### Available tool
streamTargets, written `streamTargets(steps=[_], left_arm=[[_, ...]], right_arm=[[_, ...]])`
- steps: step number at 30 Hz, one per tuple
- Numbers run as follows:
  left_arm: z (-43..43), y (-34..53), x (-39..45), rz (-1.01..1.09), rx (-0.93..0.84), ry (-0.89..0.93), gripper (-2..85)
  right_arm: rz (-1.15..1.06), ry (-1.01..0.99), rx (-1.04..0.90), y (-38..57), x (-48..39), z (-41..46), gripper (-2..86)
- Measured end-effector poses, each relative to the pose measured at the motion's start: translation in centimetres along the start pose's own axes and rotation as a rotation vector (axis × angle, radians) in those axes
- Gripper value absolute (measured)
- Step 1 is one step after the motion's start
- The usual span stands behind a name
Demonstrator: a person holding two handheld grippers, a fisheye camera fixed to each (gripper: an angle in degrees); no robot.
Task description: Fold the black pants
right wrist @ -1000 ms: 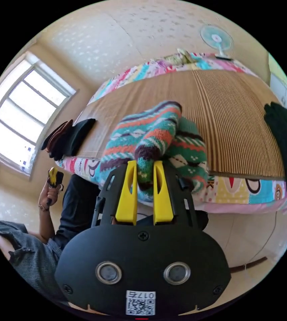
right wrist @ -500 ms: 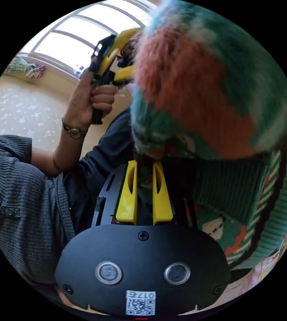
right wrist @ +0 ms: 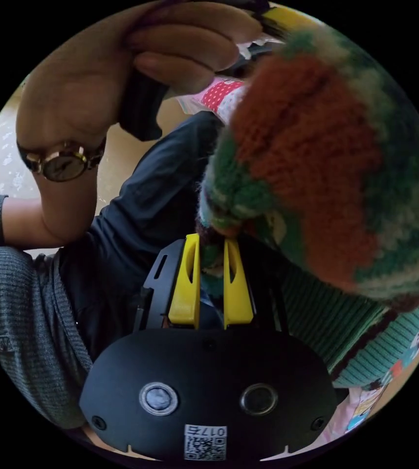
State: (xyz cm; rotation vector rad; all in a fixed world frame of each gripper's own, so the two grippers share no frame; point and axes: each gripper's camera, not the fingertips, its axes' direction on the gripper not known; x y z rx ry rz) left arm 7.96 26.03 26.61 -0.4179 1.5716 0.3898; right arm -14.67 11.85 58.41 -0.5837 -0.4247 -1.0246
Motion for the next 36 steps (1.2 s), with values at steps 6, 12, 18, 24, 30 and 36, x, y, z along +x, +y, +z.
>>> streamTargets(steps=[6, 12, 18, 24, 30, 36], left_arm=[[-0.2, 7.8, -0.7, 0.179, 0.147, 0.136, 6.1], [-5.2, 18.4, -0.6, 0.469, 0.584, 0.306, 5.1], [-6.7, 19.9, 1.0, 0.778, 0.753, 0.683, 5.0], [-8.7, 18.6, 4.6, 1.047, 0.732, 1.091, 5.0], [-11.8, 20.1, 6.9, 1.024, 0.767, 1.185, 5.0], [-14.3, 22.8, 9.0, 1.039, 0.805, 1.159, 5.0]], right_arm=[[0.019, -0.135, -0.005, 5.3, 2.6, -0.8, 8.2], [-0.146, -0.609, 0.392, 16.3, 7.2, -8.3, 5.0], [-0.113, -0.499, 0.670, 25.7, 8.2, -14.2, 3.9], [0.050, -0.182, 0.888, 31.4, 4.0, -16.8, 7.3], [0.107, 0.143, 0.964, 33.4, -1.5, -15.7, 2.7], [0.098, 0.199, 1.018, 34.9, -5.4, -13.6, 1.7]])
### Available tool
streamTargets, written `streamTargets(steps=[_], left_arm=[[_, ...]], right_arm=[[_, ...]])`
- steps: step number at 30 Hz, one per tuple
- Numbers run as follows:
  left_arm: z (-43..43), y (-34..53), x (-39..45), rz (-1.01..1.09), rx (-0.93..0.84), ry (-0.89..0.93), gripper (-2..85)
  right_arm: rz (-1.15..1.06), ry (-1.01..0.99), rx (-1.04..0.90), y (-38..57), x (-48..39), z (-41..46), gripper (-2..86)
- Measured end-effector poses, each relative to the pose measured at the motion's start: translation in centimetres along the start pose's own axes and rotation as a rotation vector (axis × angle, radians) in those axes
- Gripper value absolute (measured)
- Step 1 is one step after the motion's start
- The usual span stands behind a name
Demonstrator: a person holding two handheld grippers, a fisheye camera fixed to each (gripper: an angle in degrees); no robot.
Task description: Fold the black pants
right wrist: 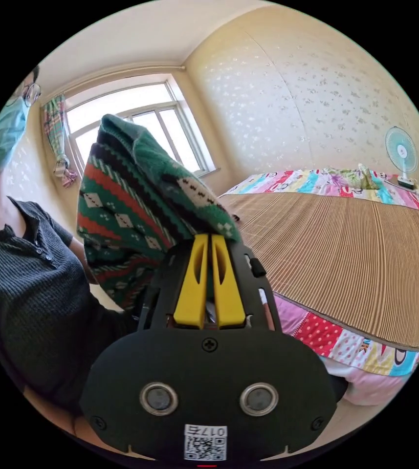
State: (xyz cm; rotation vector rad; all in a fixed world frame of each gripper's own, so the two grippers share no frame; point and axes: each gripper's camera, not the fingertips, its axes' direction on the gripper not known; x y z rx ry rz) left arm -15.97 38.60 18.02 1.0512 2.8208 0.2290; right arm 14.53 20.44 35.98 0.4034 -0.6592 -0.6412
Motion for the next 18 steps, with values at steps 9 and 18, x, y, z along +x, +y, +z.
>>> streamTargets(steps=[9, 18], left_arm=[[2.7, -1.5, 2.2, 0.005, 0.006, -0.057, 5.0], [5.1, -3.0, 2.8, 0.022, 0.041, -0.018, 5.0]], right_arm=[[0.108, 0.149, 0.057, 7.9, -5.4, -2.8, 11.4], [0.229, 0.228, -0.046, 10.4, -5.9, -3.1, 18.0]])
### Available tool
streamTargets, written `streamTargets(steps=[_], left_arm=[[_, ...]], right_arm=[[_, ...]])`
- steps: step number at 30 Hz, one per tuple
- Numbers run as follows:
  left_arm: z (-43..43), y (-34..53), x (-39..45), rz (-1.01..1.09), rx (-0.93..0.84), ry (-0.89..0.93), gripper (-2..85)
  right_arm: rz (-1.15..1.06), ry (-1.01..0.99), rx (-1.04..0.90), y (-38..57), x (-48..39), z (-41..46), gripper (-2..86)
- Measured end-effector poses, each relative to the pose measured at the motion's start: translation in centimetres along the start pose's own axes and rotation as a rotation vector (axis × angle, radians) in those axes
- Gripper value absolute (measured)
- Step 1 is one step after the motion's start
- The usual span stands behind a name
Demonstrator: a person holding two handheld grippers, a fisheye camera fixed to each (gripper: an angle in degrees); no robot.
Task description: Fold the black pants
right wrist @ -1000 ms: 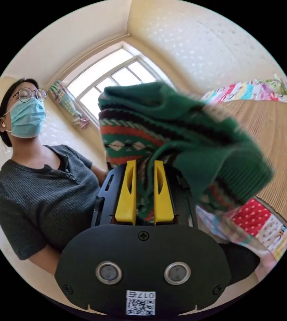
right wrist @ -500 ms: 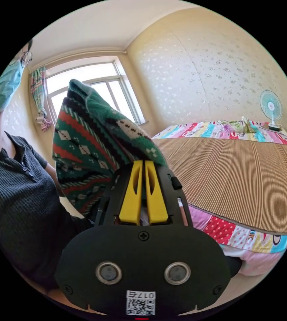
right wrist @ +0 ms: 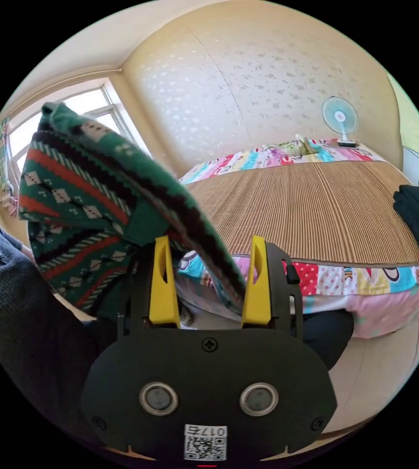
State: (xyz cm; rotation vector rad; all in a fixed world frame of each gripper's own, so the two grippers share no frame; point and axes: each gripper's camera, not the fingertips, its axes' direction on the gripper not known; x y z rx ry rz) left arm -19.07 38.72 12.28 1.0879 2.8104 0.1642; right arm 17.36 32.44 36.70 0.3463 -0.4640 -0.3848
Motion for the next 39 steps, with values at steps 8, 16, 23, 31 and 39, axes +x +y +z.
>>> streamTargets(steps=[8, 16, 23, 31, 39], left_arm=[[0.8, -3.6, 4.3, 0.053, -0.081, -0.107, 5.2], [0.0, 0.9, 7.2, -0.285, -0.554, -0.884, 4.9], [2.5, 8.3, 0.5, -0.531, -0.736, -1.038, 4.0], [8.9, -14.5, -8.5, -0.168, -0.799, -1.334, 4.1], [0.6, -23.9, -32.0, -0.437, -0.988, -1.935, 8.0]], right_arm=[[-0.043, 0.025, 0.244, -7.3, -2.0, -8.8, 4.9], [-0.138, 0.209, 0.850, -9.5, -12.8, -24.1, 4.4], [-0.202, 0.385, 1.016, -8.7, -22.9, -26.1, 4.6], [-0.433, 0.672, 0.903, -20.9, -21.9, -22.9, 4.7], [-0.016, 0.452, -0.181, -46.0, 6.5, 2.8, 6.6]])
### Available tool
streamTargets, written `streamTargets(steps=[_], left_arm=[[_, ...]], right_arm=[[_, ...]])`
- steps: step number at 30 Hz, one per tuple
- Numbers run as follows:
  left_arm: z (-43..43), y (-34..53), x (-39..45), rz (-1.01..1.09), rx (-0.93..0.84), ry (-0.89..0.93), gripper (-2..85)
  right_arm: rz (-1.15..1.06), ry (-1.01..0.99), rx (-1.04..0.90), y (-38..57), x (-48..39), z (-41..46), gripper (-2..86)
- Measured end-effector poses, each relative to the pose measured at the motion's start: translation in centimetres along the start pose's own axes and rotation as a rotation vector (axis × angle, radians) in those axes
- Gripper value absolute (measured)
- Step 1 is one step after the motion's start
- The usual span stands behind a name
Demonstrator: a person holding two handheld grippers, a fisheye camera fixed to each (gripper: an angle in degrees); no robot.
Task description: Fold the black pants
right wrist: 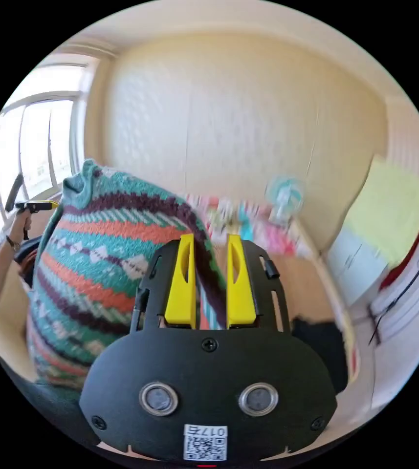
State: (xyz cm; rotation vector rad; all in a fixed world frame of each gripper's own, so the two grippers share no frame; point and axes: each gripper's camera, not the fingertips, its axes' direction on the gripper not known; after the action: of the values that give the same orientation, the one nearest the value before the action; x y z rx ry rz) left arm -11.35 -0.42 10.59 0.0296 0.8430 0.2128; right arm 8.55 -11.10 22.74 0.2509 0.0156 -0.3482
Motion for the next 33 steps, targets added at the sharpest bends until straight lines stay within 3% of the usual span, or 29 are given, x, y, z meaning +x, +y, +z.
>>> streamTargets(steps=[4, 7, 11, 12, 13, 15, 21, 23, 25, 26, 28, 30, 33], left_arm=[[8.1, 4.4, -0.9, 0.029, -0.084, 0.272, 6.4], [16.8, 9.8, -1.4, 0.016, -0.356, 0.345, 5.1], [23.3, 17.5, -3.0, -0.079, -0.524, 0.336, 4.1], [22.8, 19.6, -3.8, -0.134, -0.425, 0.358, 3.0], [20.9, 21.9, -4.6, -0.199, -0.275, 0.370, 1.2], [19.2, 24.6, -5.2, -0.269, -0.194, 0.395, -0.1], [16.0, 26.5, -2.8, -0.219, -0.338, 0.557, -0.1], [14.4, 26.7, -3.5, -0.235, -0.332, 0.587, 2.0], [10.6, 27.9, -8.0, -0.416, -0.155, 0.586, 8.0], [9.6, 28.3, -9.6, -0.479, -0.105, 0.581, 9.5], [6.5, 30.1, -16.8, -0.728, 0.091, 0.574, 13.6], [5.3, 31.1, -21.9, -0.873, 0.202, 0.581, 15.5], [5.2, 31.6, -28.3, -1.068, 0.334, 0.670, 16.9]], right_arm=[[-0.040, -0.215, -0.189, 1.9, -1.2, 12.0, 1.9], [-0.050, -0.306, -0.342, 5.1, -4.9, 20.2, 1.1], [-0.026, -0.538, -0.492, 10.3, -10.5, 28.3, 0.7], [-0.024, -0.502, -0.589, 12.6, -12.5, 30.7, 0.6], [-0.034, -0.449, -0.518, 14.6, -13.8, 30.5, 0.5], [-0.061, -0.343, -0.415, 16.7, -14.3, 28.0, 0.5], [-0.069, -0.134, -0.542, 18.9, -10.7, 25.5, 0.3], [0.045, -0.172, -0.579, 18.8, -8.1, 25.5, 0.2], [0.204, -0.253, -0.567, 18.5, -5.2, 24.9, 0.3], [0.227, -0.285, -0.515, 18.5, -4.7, 24.3, 0.3], [0.246, -0.548, -0.214, 18.8, -3.3, 21.4, 0.4], [0.290, -0.681, -0.088, 19.0, -2.6, 21.4, 0.4], [0.314, -0.724, -0.151, 18.1, -3.1, 25.8, 0.4]])
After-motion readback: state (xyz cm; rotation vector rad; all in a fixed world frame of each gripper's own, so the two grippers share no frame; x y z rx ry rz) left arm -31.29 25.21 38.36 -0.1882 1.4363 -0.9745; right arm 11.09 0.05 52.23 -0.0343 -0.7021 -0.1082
